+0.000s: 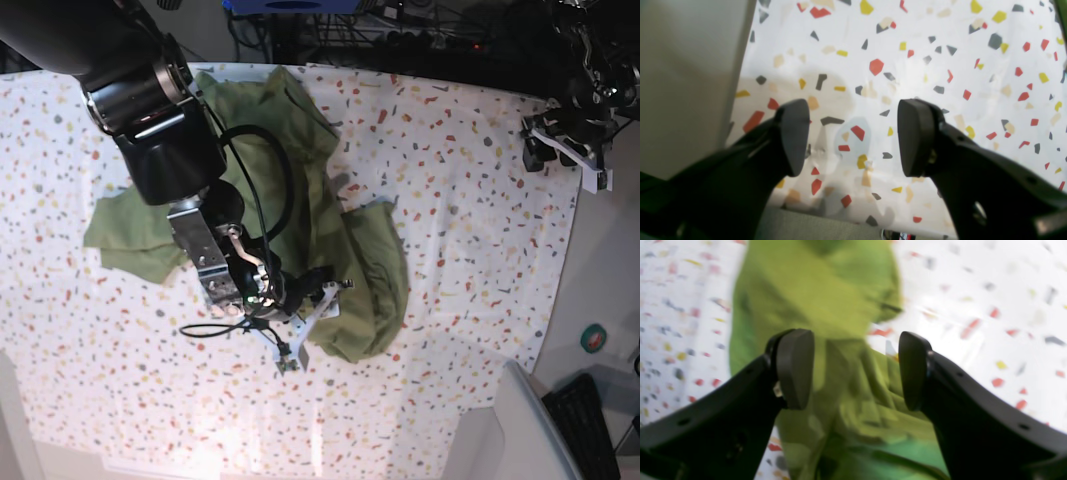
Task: Layout the t-shirt on the table in an organized manner, then fold the t-shirt properly
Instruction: 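Sweep the right gripper over the shirt to spread the fabric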
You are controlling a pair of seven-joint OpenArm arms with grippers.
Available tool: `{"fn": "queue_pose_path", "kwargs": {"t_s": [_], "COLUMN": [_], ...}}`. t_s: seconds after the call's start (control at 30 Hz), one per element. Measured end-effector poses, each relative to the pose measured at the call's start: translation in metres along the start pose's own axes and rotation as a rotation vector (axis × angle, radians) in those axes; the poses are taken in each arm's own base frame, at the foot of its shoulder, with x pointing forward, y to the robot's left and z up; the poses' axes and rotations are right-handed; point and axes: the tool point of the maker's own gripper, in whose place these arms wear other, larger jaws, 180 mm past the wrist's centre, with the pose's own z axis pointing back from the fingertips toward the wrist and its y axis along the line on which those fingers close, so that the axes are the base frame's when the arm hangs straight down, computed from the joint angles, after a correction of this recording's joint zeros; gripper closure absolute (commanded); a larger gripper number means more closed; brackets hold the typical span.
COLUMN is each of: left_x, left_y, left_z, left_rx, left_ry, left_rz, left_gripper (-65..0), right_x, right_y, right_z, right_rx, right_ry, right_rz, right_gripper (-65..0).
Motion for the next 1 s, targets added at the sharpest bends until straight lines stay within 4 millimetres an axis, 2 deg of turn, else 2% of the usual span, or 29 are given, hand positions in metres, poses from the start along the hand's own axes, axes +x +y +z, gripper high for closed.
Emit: {"fn": "queue_pose_path", "kwargs": {"t_s": [0.07, 0.17, 0.27, 0.43, 0.5, 0.73, 0.8, 0.87, 0.93, 1.0], "left_x": [0.001, 0.001, 0.001, 0.000, -0.001, 0.003, 0.004, 0.008, 0.015, 0.027], "left_y": [-0.001, -0.001, 0.000, 0.001, 0.002, 0.003, 0.007, 0.019, 0.039, 0.055], "left_z": [0.000, -0.001, 0.000, 0.001, 0.001, 0.001, 0.002, 0.008, 0.017, 0.028], "left_rx": [-0.002, -0.002, 0.001, 0.003, 0.004, 0.006, 0.015, 0.040, 0.091, 0.138], "left_ry": [-0.001, -0.003, -0.003, 0.000, 0.002, -0.006, -0.011, -0.032, -0.061, -0.096], "left_rz": [0.000, 0.000, 0.001, 0.001, -0.001, -0.001, 0.005, 0.031, 0.056, 0.057], "left_gripper": [-39.3, -39.3, -39.3, -39.3, -39.3, -39.2, -39.3, -39.7, -39.7, -39.7], "right_x": [0.002, -0.001, -0.003, -0.003, -0.006, -0.007, -0.018, -0.030, -0.048, -0.074], "right_y": [0.002, 0.014, 0.023, 0.030, 0.035, 0.064, 0.082, 0.111, 0.150, 0.187], "right_z": [0.001, 0.002, 0.003, 0.004, 0.004, 0.017, 0.018, 0.022, 0.032, 0.041], "right_rx": [0.024, 0.097, 0.140, 0.179, 0.207, 0.325, 0.352, 0.398, 0.461, 0.531], "right_ry": [-0.012, -0.014, -0.008, -0.013, -0.010, -0.053, -0.026, 0.001, 0.027, 0.075], "right_rz": [-0.040, -0.144, -0.128, -0.165, -0.199, -0.302, -0.243, -0.157, -0.045, 0.059], "right_gripper": [-35.1, -24.9, -16.7, -11.3, -1.4, 0.0, 0.0, 0.0, 0.0, 0.0]}}
